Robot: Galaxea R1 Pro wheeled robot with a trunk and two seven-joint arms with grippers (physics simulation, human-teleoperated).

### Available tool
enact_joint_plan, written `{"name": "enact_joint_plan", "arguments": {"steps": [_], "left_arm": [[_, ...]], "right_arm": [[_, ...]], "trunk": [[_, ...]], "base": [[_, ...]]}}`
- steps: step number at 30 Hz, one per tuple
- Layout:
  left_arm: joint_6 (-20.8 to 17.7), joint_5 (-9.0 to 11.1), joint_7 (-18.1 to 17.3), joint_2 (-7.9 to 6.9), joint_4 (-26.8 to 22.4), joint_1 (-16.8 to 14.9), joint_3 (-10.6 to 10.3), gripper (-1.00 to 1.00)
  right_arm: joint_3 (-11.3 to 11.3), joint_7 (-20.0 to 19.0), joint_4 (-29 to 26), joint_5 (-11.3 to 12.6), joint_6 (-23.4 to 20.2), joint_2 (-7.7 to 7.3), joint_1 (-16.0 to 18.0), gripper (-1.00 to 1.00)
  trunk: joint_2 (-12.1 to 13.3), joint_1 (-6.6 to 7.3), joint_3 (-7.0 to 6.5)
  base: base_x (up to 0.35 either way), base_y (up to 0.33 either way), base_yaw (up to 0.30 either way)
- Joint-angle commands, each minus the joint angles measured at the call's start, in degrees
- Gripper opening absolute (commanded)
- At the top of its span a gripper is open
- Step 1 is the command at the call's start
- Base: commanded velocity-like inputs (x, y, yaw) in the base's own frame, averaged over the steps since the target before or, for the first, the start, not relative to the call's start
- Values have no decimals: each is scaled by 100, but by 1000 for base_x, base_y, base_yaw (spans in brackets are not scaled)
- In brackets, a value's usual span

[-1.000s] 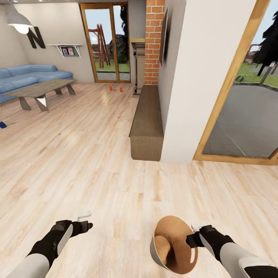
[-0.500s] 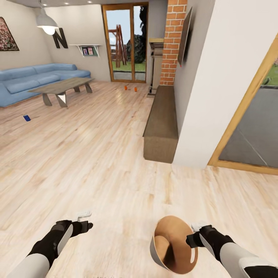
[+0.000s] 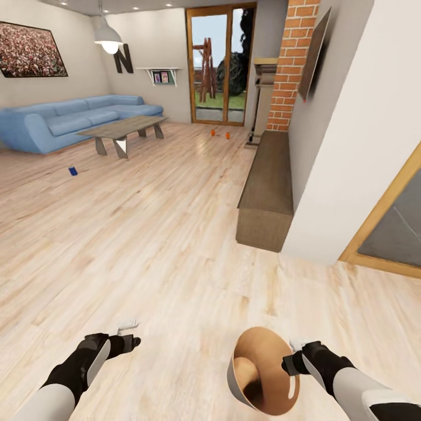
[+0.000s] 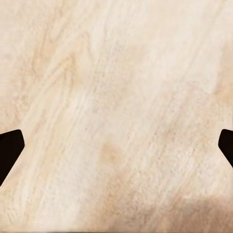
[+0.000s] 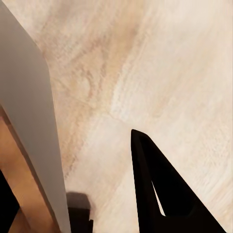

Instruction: Put the three can of soda from the living room inside the tash can in the kitchen.

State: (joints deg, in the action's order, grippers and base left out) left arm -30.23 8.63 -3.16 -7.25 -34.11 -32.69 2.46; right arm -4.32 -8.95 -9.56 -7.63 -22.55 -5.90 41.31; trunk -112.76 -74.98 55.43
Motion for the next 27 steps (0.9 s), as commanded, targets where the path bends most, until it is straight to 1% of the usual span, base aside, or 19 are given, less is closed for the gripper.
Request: {"name": "enact_joint_plan", "arguments": {"steps": [1, 21, 27], "left_arm": [[0, 2, 0, 0, 1, 0, 0, 100], [0, 0, 0, 3, 1, 0, 0, 100], [0, -2, 0, 0, 1, 0, 0, 100]], "right_arm": [[37, -27, -2, 78, -4, 1, 1, -100], [40, -21, 6, 78, 1, 1, 0, -100], [42, -31, 7, 78, 4, 1, 0, -100]], "trunk": [[0, 0, 0], [0, 0, 0], [0, 0, 0]], "base": [[0, 0, 246], [0, 0, 246], [2, 0, 81]]}}
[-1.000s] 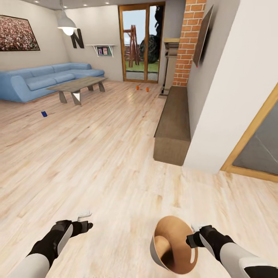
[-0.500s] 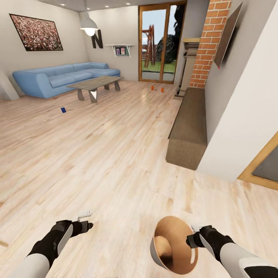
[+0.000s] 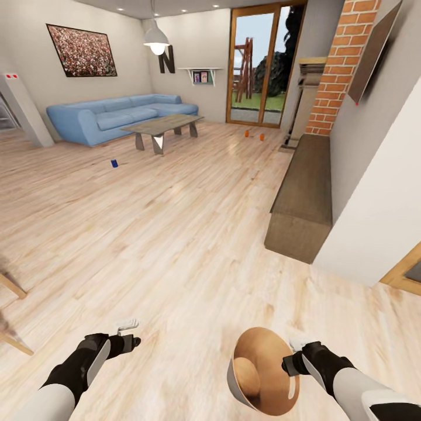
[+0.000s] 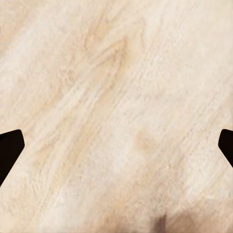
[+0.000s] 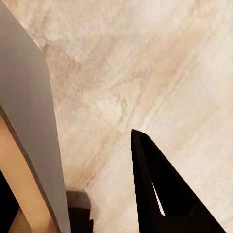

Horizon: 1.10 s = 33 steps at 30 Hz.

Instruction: Put the three can of soda from the living room inside the tash can in the kitchen.

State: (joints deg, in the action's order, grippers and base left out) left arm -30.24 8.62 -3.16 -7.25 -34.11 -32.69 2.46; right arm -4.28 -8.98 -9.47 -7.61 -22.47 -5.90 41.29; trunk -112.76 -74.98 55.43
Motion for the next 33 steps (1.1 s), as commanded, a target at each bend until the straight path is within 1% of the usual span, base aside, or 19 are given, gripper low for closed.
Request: {"name": "enact_joint_plan", "arguments": {"steps": [1, 6, 16, 22, 33], "left_arm": [[2, 1, 0, -2, 0, 0, 0, 100], [4, 6, -3, -4, 0, 0, 0, 100], [7, 7, -23, 1, 0, 0, 0, 100], [7, 5, -19, 3, 1, 0, 2, 100], [9, 3, -19, -1, 1, 0, 0, 100]], "right_arm": [[38, -26, -2, 75, -4, 1, 2, -100], [40, -31, -2, 75, -4, 1, 2, -100], [33, -25, -2, 83, -3, 1, 2, -100], [33, -25, -2, 84, -2, 1, 2, -100], [33, -24, -2, 81, -2, 2, 0, -100]], "trunk": [[0, 0, 0], [0, 0, 0], [0, 0, 1], [0, 0, 24], [0, 0, 92]], "base": [[85, 0, 22], [202, 0, 11], [298, 0, 1], [273, 0, 12], [213, 0, 118]]}}
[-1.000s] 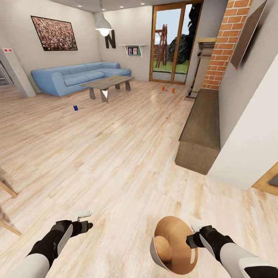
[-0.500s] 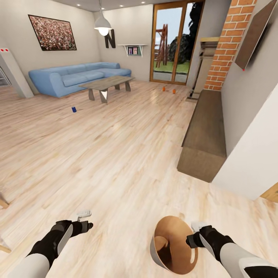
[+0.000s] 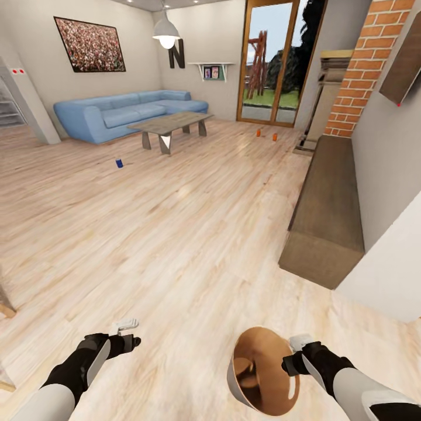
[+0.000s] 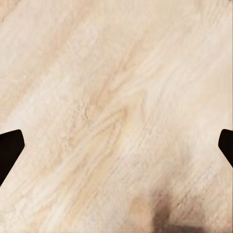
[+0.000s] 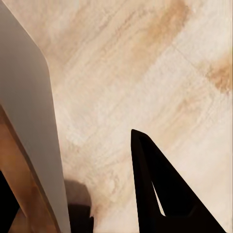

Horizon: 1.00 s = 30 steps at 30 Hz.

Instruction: Put the three can of soda from the living room inside the tash can in the kitchen.

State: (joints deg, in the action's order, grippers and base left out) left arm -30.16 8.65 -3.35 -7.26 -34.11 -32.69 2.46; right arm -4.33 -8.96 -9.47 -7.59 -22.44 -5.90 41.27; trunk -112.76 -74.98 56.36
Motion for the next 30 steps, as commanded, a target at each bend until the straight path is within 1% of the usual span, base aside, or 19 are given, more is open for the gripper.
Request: {"name": "enact_joint_plan", "arguments": {"steps": [1, 13, 21, 30], "left_arm": [[1, -1, 0, 1, 0, 0, 0, 100], [-1, -1, 1, 5, 3, 0, 0, 100], [1, -3, 1, 5, 9, 0, 0, 100], [1, -3, 1, 5, 9, 0, 0, 100]], "right_arm": [[37, -27, -2, 78, -4, 1, 2, -100], [37, -28, -2, 80, 2, 1, 4, -100], [37, -34, -2, 82, 3, 1, 2, -100], [37, -35, -7, 76, 3, 1, -3, -100]], "trunk": [[0, 0, 6], [0, 0, 74], [0, 0, 80], [0, 0, 17]], "base": [[159, 0, 161], [128, 0, 154], [115, 0, 30], [110, 0, 1]]}}
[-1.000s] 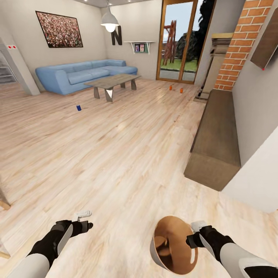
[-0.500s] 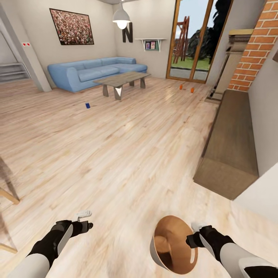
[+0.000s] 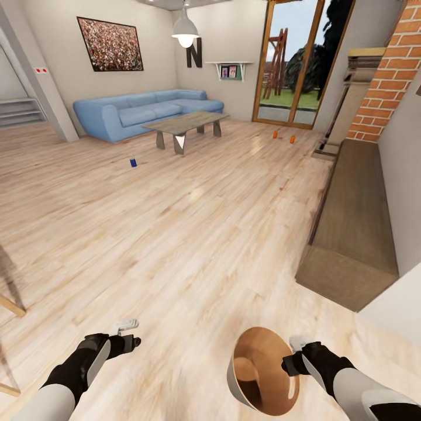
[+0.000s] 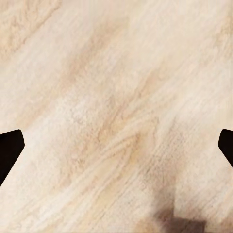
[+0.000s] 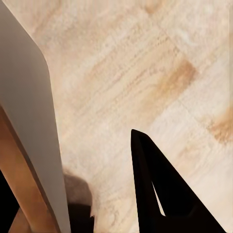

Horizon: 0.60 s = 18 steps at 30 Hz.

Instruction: Put the three can of soda from the living room inside the tash can in the kitchen.

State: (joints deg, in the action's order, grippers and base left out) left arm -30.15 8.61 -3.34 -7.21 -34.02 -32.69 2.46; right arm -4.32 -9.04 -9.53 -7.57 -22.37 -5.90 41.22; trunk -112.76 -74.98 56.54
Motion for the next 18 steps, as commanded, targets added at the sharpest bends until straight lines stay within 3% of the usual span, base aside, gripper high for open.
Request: {"name": "enact_joint_plan", "arguments": {"steps": [1, 18], "left_arm": [[0, 0, 0, 0, 0, 0, 0, 100], [0, 0, 0, 0, 0, -1, 0, 100]], "right_arm": [[36, -27, -3, 74, -4, 1, 1, -100], [36, -27, -5, 72, -4, 1, 0, -100]], "trunk": [[0, 0, -9], [0, 0, -146]], "base": [[108, 0, 0], [119, 0, 0]]}}
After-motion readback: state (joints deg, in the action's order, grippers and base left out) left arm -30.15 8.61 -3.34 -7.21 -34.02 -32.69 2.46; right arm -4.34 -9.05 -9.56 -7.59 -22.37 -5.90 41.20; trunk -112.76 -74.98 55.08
